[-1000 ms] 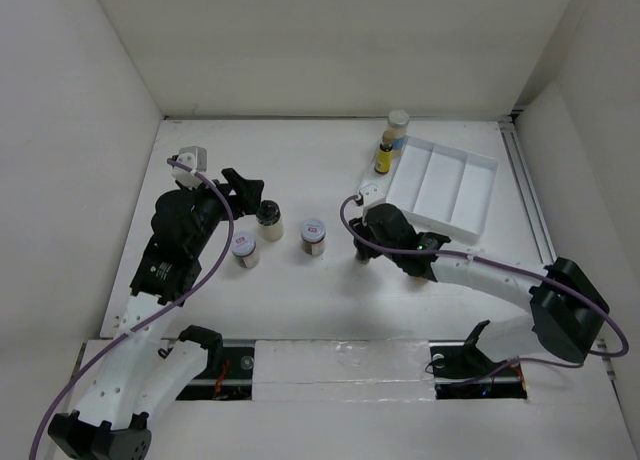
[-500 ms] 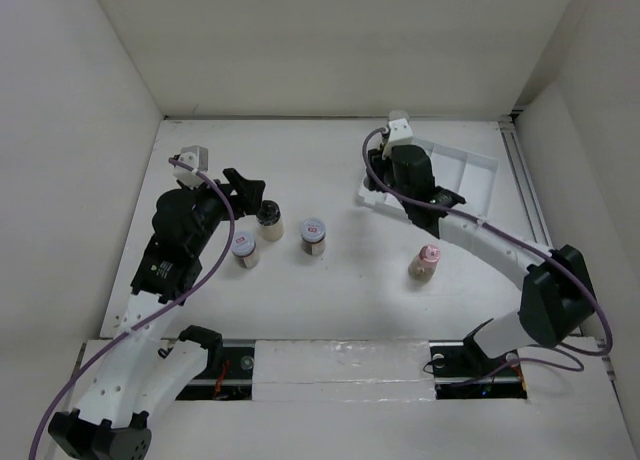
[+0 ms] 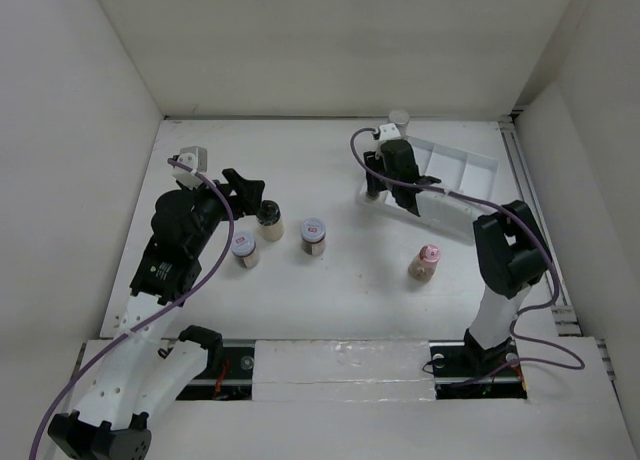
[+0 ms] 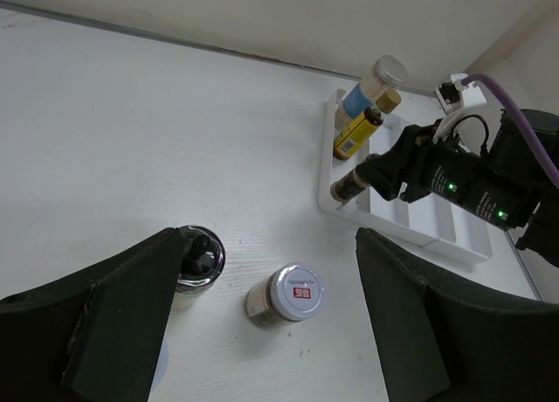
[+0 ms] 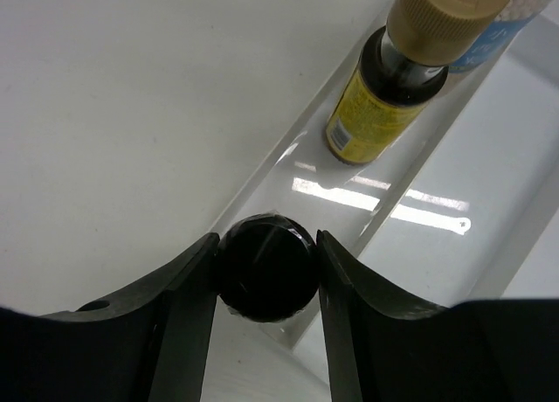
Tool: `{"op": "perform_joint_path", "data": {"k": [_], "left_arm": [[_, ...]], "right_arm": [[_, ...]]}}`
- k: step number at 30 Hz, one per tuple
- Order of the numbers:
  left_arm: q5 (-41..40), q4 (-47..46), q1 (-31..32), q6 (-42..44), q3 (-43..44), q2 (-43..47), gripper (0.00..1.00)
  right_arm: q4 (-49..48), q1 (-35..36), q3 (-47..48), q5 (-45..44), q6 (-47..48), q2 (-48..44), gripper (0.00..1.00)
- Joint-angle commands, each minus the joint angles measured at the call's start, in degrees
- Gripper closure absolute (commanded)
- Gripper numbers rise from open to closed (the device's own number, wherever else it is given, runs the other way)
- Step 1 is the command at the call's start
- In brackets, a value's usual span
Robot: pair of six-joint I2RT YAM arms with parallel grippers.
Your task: Organize the condiment bottles
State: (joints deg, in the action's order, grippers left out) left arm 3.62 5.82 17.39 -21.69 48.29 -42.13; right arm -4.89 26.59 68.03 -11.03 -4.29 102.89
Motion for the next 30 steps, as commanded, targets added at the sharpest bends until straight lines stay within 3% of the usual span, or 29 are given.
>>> {"op": "perform_joint_path", "data": {"k": [1, 4, 8, 9, 14, 17, 20, 25, 27, 30], "left_arm": [[0.16, -2.4, -0.34, 0.07, -0.13, 0.82, 0.24], [0.16, -2.4, -0.34, 0.07, -0.13, 0.82, 0.24], [0.16, -2.4, -0.34, 0.07, 0.39, 0.29, 0.21], [0.16, -2.4, -0.34, 0.07, 0.4, 0.29, 0.2], [0.16, -1.88, -0.34, 0.6, 0.4, -0.23, 0.15], [-0.88, -1.87, -0.34, 0.6, 0.4, -0.23, 0.13], [-4.05, -1.35, -0.34, 0.07, 0.4, 0.46, 0.13], [-9.24, -1.34, -0.34, -0.98, 0.4, 1.7, 0.13], [-9.76, -0.55, -0.34, -0.98, 0.4, 2.4, 0.13], [-10.56, -0.55, -0.34, -1.5, 0.4, 3.63, 0.11]], "right_arm": [[-3.03, -0.49, 3.69, 1.01, -0.01, 0.72, 0.69], [-3.03, -1.01, 4.48, 1.71, -0.01, 2.67, 0.65], [-3.03, -1.01, 3.96, 2.85, -0.01, 2.58, 0.18], [-3.03, -1.01, 3.95, 2.85, -0.01, 1.27, 0.16], [-2.5, -1.01, 2.72, 2.06, -0.01, -5.67, 0.16], [-3.19, 1.61, 0.53, 1.53, 1.65, -11.38, 0.16], [-7.83, 6.88, -1.05, 6.87, 4.37, -12.89, 0.17], [-9.62, 16.37, 2.8, 26.97, 7.98, -3.94, 0.16], [-9.01, 18.4, 5.09, 29.3, 10.96, 0.37, 0.08], [-8.21, 21.31, 7.73, 30.54, 13.69, 3.79, 0.03]]}}
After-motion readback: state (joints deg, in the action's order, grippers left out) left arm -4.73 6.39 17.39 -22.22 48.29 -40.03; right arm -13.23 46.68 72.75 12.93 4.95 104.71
